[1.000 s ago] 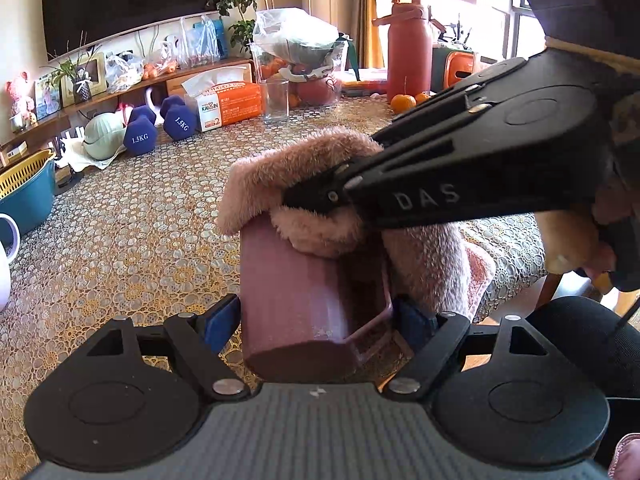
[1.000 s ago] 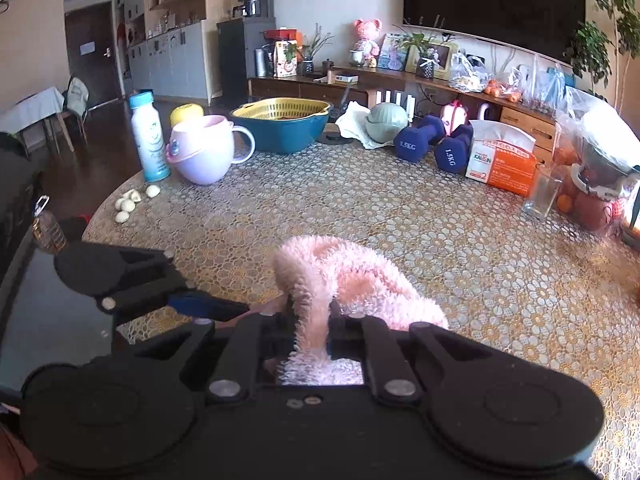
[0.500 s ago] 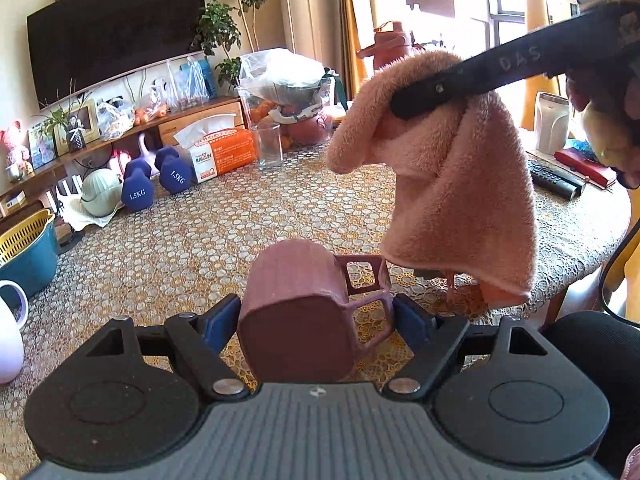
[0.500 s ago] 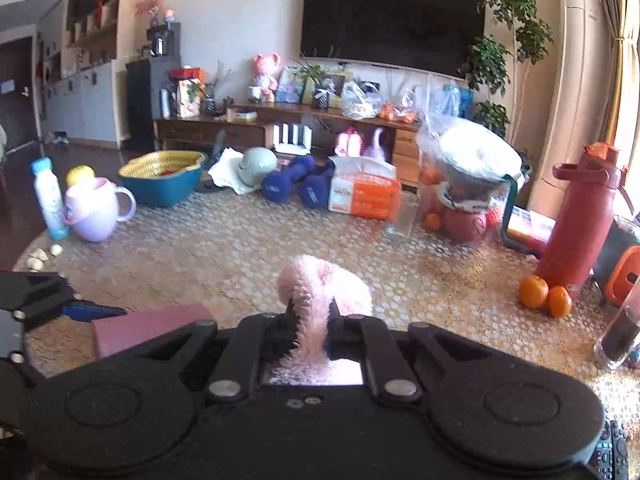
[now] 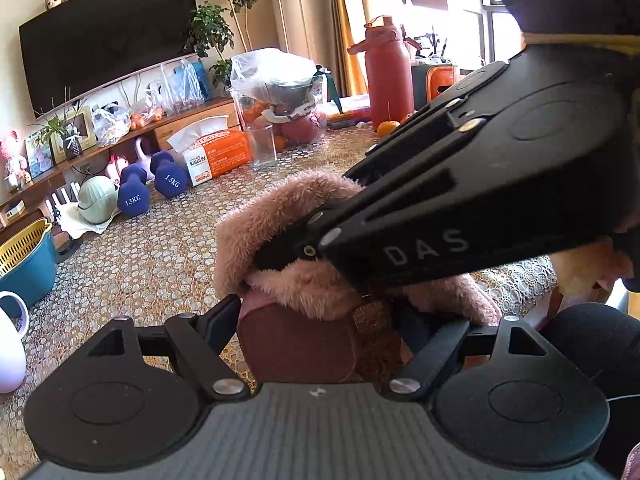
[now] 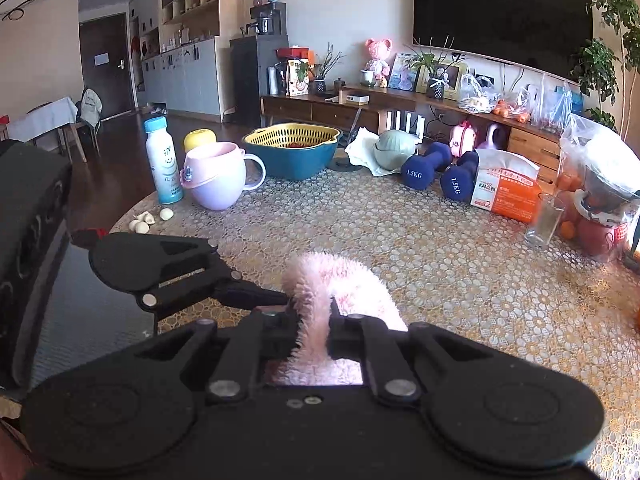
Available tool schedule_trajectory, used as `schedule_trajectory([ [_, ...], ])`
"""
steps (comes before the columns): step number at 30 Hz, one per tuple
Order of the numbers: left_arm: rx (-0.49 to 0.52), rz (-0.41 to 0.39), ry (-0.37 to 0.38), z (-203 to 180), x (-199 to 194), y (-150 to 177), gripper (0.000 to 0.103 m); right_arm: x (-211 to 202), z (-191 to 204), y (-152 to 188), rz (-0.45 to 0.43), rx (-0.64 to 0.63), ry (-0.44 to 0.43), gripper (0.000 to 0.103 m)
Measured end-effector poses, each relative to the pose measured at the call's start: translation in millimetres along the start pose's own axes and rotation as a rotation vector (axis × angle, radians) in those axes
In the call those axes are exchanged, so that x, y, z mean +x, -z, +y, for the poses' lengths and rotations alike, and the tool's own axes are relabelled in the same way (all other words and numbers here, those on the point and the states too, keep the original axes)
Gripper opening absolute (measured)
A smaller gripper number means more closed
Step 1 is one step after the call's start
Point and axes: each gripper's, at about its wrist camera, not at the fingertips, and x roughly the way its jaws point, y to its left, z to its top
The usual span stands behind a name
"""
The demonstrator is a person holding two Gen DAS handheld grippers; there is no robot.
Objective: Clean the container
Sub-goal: 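Drape the towel over the cup rim with the right gripper while the left gripper holds the cup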
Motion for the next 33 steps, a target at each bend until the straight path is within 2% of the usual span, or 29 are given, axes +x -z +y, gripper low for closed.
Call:
schedule_trajectory([
  [6, 0.023, -0.008, 0.002, -2, 0, 2, 0.082, 22, -20, 2, 0.014, 0.027, 0.045, 0.009],
  [13, 0.025, -0.017, 0.001, -2, 0, 2, 0.082, 35, -45, 6, 0.048, 0.062, 0.19, 0.008],
  [16, 0.021, -0.019, 0.006, -1, 0, 3, 0.082, 12, -44, 6, 0.0, 0.097, 0.14, 0.009],
  [21, 0.013, -0.027, 0.003, -1, 0, 4, 0.082, -27, -17, -4, -0.045, 0.051, 0.015, 0.009],
  [24, 0.018, -0.027, 0.001, -2, 0, 4, 0.082, -25, 1, -6, -0.021, 0.018, -0.04, 0.009],
  [27, 0.005, -0.017, 0.005, 2, 1, 5, 0.082, -8, 11, -1, 0.025, -0.023, -0.046, 0.01],
  [33, -0.012, -0.016, 0.022, 8, 1, 5, 0.082, 1, -2, -1, 0.011, 0.071, -0.117, 0.009],
])
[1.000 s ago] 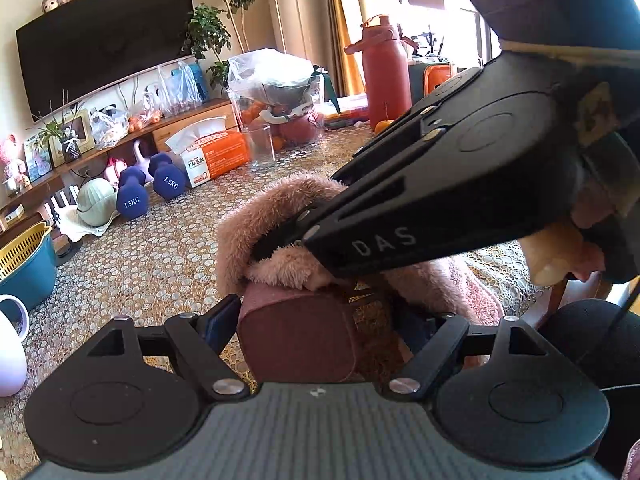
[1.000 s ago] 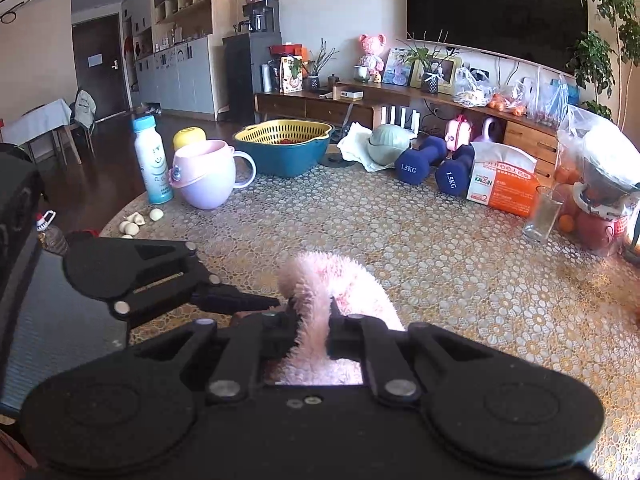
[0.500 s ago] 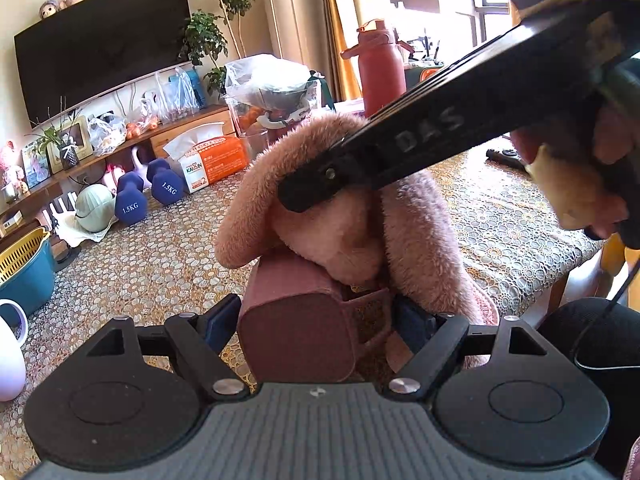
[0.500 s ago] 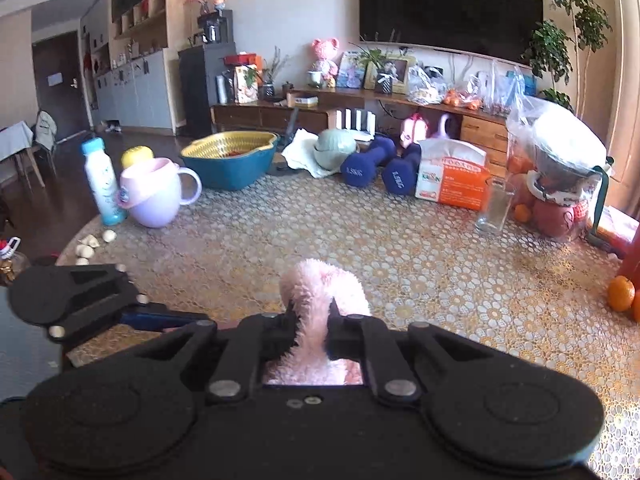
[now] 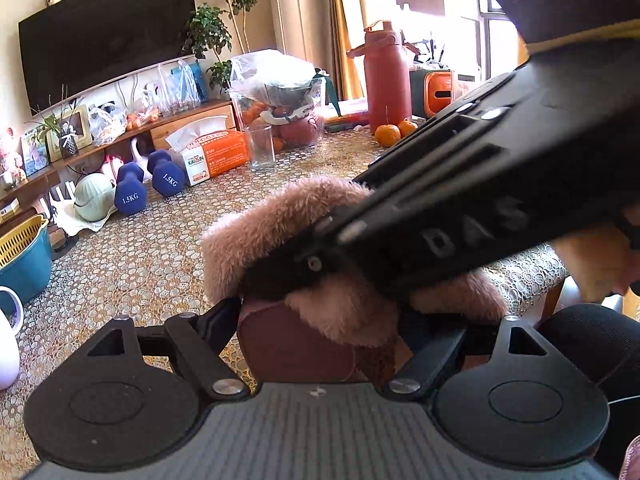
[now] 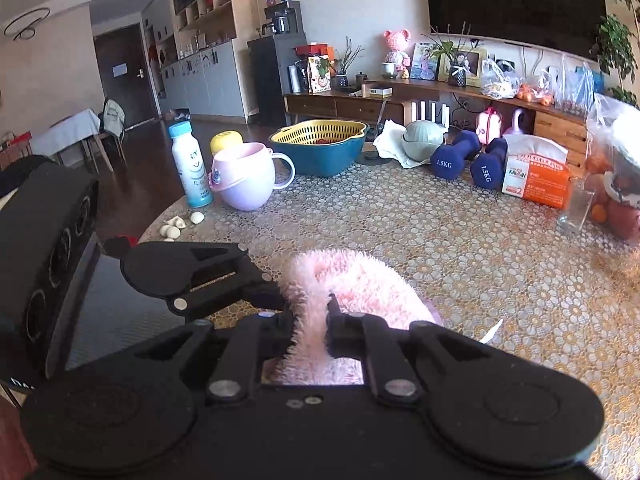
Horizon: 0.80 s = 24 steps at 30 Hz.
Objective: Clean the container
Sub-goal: 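Drape the towel over the cup rim with the right gripper while the left gripper holds the cup, then wipe the towel across the cup body with the right gripper while the left gripper turns the cup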
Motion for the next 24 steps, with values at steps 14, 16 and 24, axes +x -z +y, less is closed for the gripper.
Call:
schedule_trajectory([
  [14, 0.009, -0.006, 0.009, 0, -2, 1, 0.082, 27, -67, 5, -0.022, 0.246, 0.085, 0.009],
  [16, 0.01, -0.005, 0.009, 1, -2, 1, 0.082, 27, -73, 4, 0.001, 0.238, 0.151, 0.009],
  [24, 0.012, -0.009, 0.011, 2, -3, 5, 0.082, -9, -111, 41, 0.125, 0.215, 0.412, 0.016],
])
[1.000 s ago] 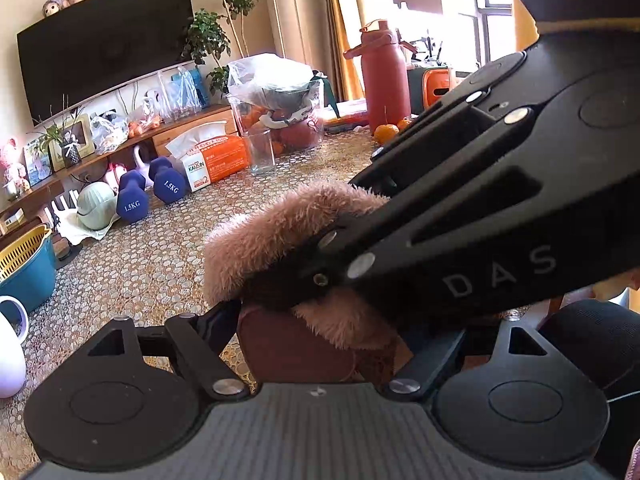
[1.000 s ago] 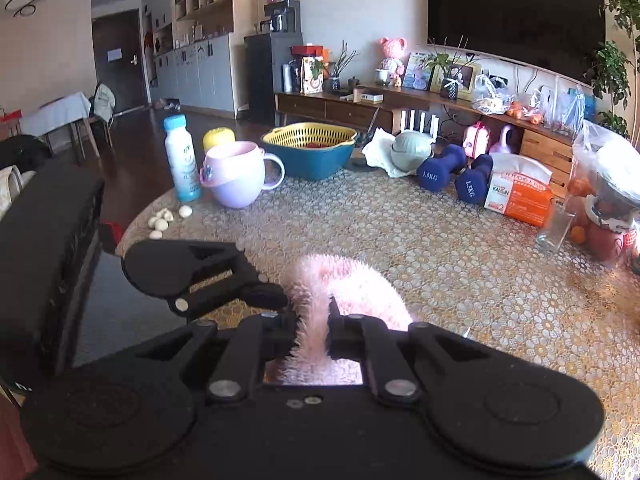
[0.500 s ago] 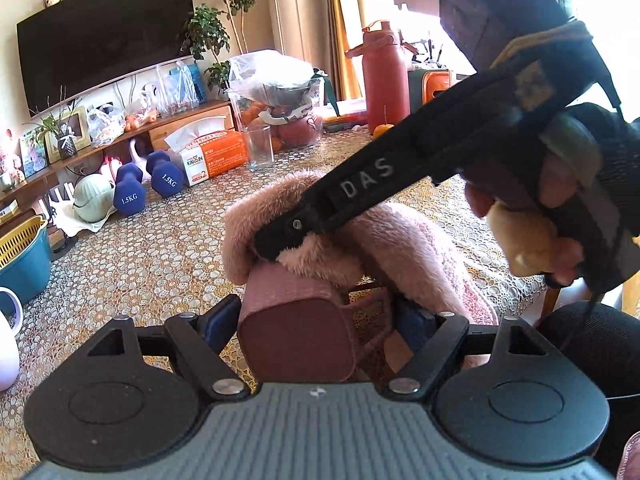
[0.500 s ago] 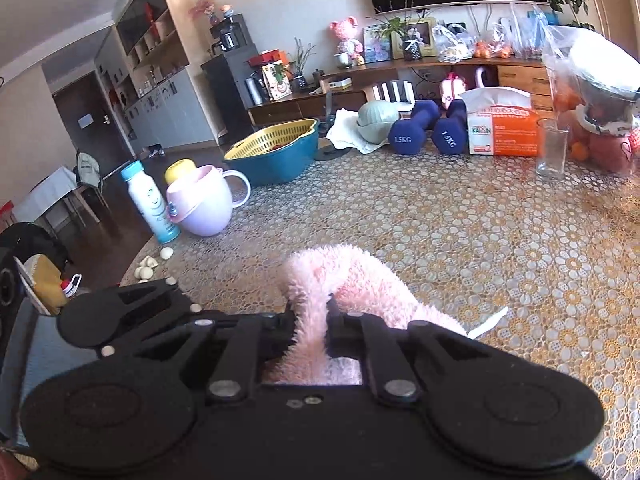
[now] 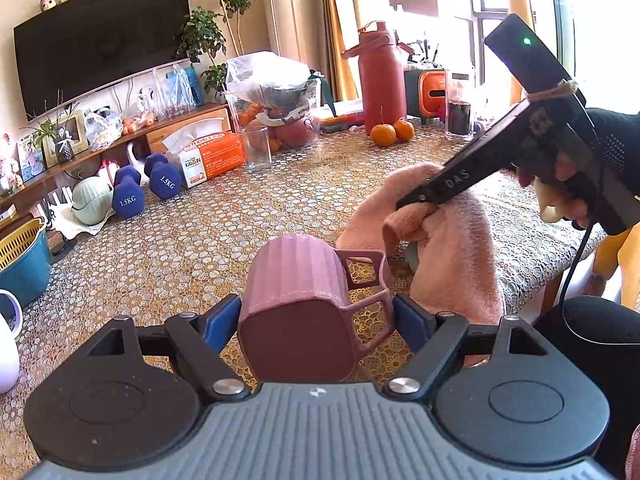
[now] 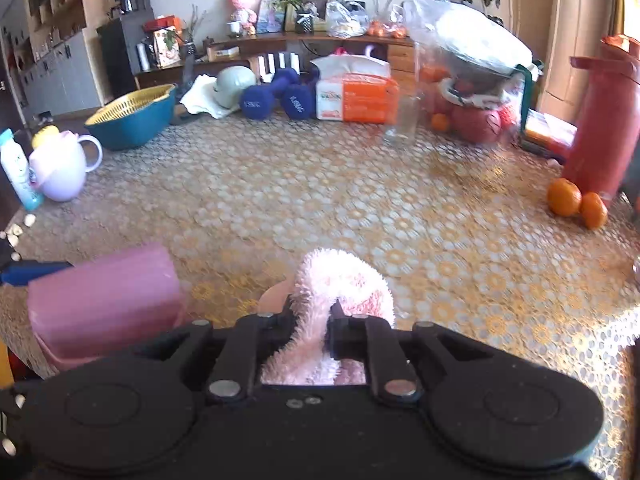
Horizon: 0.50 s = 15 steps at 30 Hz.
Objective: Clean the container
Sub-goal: 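Wipe the towel across the cup body with the right gripper while the left gripper turns the cup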
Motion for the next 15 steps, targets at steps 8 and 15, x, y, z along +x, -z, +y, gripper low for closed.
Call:
schedule_trajectory([
  [8, 0.005, 0.007, -0.009, -3, 0, 1, 0.082, -21, -19, 16, 0.003, 0.051, -0.007, 0.039],
  [15, 0.009, 0.014, -0.012, -4, 0, 0, 0.082, -18, 1, 14, 0.039, -0.098, 0.085, 0.053],
])
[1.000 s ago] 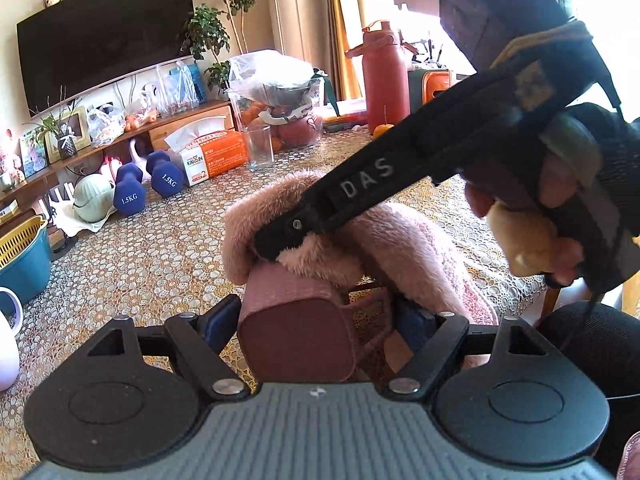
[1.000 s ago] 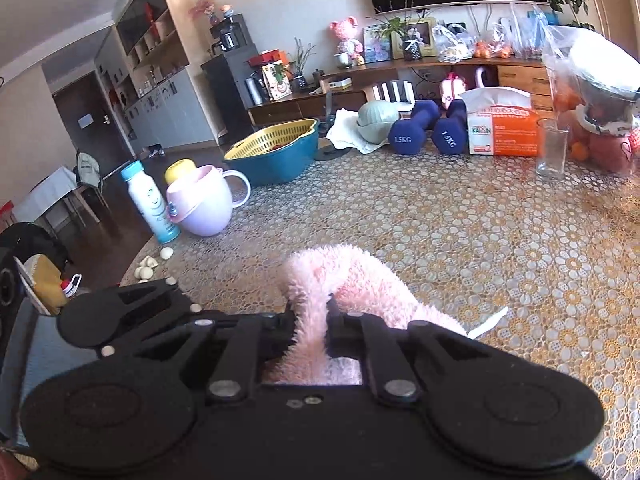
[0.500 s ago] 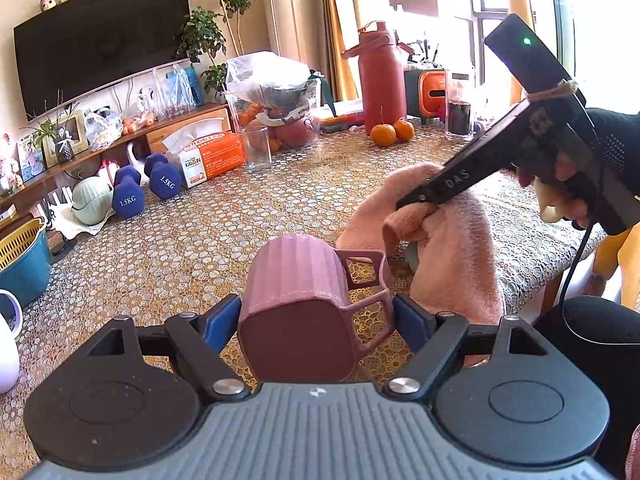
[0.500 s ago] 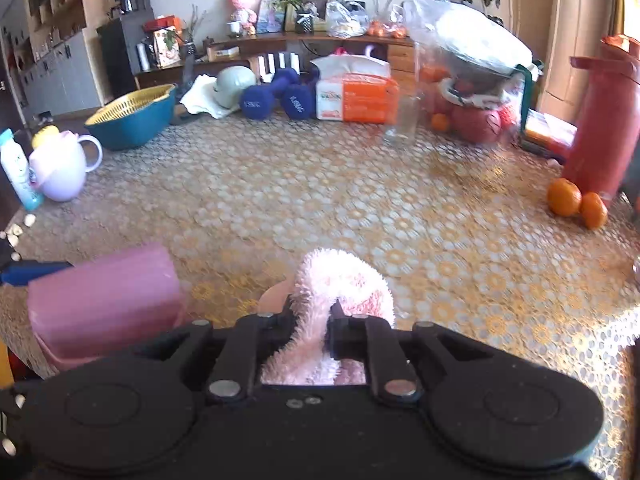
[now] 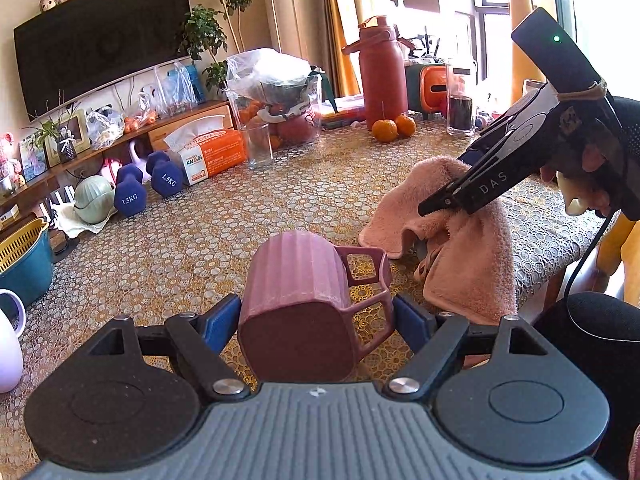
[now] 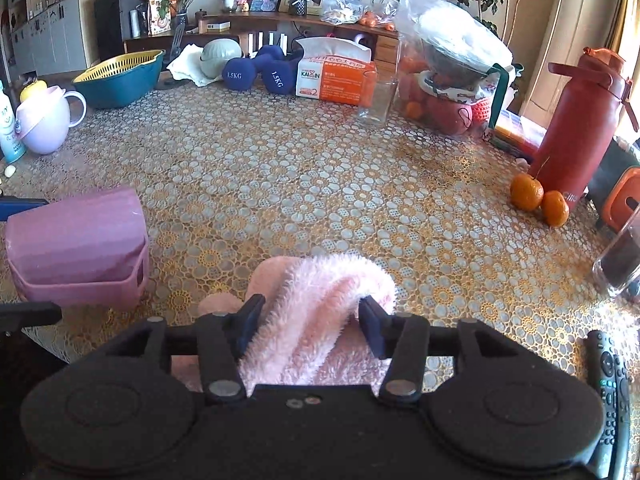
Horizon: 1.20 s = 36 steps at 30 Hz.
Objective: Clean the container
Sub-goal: 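Wipe the towel across the cup body with the right gripper while the left gripper turns the cup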
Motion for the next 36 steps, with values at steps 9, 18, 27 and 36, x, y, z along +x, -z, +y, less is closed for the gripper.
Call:
schedule_trajectory([
  [9, -0.004, 0.002, -0.011, 0, 0, 0, 0.082, 4, -26, 24, 0.0, 0.199, -0.04, 0.059],
  [18, -0.014, -0.002, -0.016, -1, 1, -2, 0.082, 3, -31, 31, -0.073, 0.364, -0.123, 0.024],
  [27, 0.008, -0.006, -0.019, -4, 2, -4, 0.082, -47, 12, -13, -0.263, 0.194, -0.272, 0.019],
  [36, 0.061, -0.01, -0.022, -12, 1, -4, 0.082, -38, 79, -36, -0.229, -0.025, -0.48, 0.019],
])
